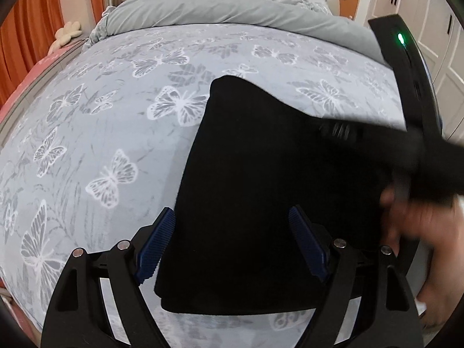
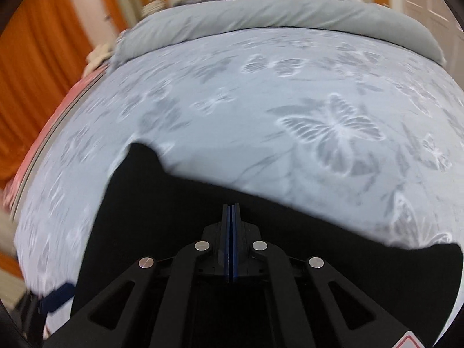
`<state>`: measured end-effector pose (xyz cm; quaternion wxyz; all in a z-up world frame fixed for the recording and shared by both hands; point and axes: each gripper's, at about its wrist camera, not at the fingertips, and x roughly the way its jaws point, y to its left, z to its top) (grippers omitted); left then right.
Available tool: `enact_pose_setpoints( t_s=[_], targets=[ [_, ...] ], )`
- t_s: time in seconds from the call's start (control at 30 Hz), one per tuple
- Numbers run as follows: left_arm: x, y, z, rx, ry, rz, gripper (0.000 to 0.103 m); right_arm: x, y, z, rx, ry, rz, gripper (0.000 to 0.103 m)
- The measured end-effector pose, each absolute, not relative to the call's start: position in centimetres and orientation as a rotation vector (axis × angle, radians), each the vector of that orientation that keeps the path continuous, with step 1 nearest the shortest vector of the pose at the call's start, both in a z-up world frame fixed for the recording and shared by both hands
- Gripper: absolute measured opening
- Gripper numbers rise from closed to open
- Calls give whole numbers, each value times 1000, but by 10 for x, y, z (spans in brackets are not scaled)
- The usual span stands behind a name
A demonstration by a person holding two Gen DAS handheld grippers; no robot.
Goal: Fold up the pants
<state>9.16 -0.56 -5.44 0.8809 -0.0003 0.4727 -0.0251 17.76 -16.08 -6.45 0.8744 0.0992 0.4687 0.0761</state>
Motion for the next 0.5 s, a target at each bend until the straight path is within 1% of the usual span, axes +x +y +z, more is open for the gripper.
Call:
enact_pose_setpoints(
  t_s=[0.03, 0.07, 0.1, 0.2, 0.23, 0.27, 0.3, 0.33, 0.4, 0.43, 0.47, 0.5],
  targets=[
    [91, -6, -55, 3, 989, -54, 80, 178, -174, -63, 247, 964, 117, 0],
    [92, -6, -56, 4, 992, -56, 80, 175, -185, -57, 273, 946, 92, 2],
    [93, -5, -56, 4, 994, -59, 81, 167, -200, -46, 298, 912, 64, 6],
    [93, -2, -52, 2, 987, -50, 84, 146, -232, -17, 305, 855, 21, 13],
    [93, 0, -50, -5, 982, -49, 84, 139, -241, -11, 298, 851, 8, 21],
    [93, 5, -46, -19, 975, -46, 84, 129, -252, -6, 283, 850, -15, 27],
    [93, 8, -44, -31, 970, -42, 84, 119, -263, -4, 263, 853, -44, 40],
    [93, 12, -41, -43, 965, -39, 85, 109, -274, -4, 246, 863, -72, 47],
    [92, 21, -34, -70, 952, -21, 88, 95, -291, -11, 256, 900, -75, 51],
    [91, 25, -31, -85, 943, -6, 91, 91, -296, -19, 273, 932, -53, 59],
    [89, 28, -29, -100, 933, 8, 91, 90, -300, -28, 283, 953, -42, 61],
    [88, 30, -28, -108, 927, 15, 92, 90, -301, -35, 284, 965, -38, 62]
  ],
)
